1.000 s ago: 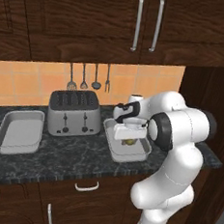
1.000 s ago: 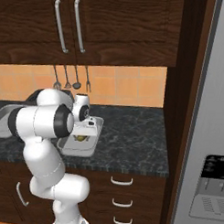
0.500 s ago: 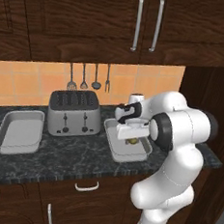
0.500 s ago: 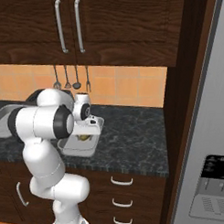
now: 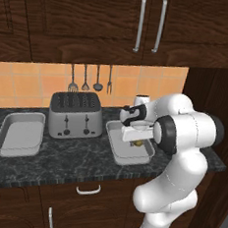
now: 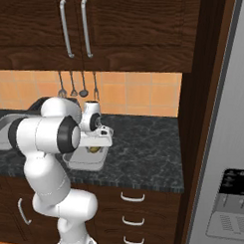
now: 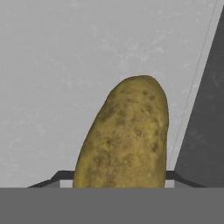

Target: Place one potato and one fish in each tupperware on the nearby counter, to pack two identical lunches.

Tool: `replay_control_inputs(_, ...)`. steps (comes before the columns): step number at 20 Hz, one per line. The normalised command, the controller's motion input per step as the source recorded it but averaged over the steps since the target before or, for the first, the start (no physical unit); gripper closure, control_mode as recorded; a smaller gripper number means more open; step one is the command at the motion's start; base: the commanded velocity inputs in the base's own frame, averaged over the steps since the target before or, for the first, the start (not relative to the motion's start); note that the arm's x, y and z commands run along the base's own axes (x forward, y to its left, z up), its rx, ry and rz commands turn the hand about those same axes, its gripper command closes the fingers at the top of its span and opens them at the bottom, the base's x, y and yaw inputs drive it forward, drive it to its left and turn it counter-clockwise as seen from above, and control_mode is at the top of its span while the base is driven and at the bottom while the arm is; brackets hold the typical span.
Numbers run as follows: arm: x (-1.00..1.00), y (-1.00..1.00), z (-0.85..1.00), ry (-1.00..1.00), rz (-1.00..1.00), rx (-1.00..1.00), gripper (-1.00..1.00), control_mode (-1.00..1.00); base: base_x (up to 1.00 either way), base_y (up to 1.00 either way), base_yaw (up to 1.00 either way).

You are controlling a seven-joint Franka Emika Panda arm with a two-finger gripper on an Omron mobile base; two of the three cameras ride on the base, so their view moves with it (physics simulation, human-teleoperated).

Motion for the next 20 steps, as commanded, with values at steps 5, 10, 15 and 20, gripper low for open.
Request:
replay_control_inputs(5, 0.00, 0.00, 0.00, 0.00, 0.00, 0.00, -1.00, -1.00, 0.00, 0.00, 0.00)
replay_control_inputs(10, -0.03, -0.01, 0.12, 0.00, 0.00, 0.00, -1.00, -1.00, 0.00, 0.00, 0.00)
replay_control_inputs(15, -0.47, 0.00, 0.80, -0.05, 0.00, 0.00, -1.00, -1.00, 0.00, 0.00, 0.00)
replay_control_inputs(20, -0.96, -0.03, 0.78, -0.12, 0.00, 0.00, -1.00, -1.00, 0.00, 0.00, 0.00)
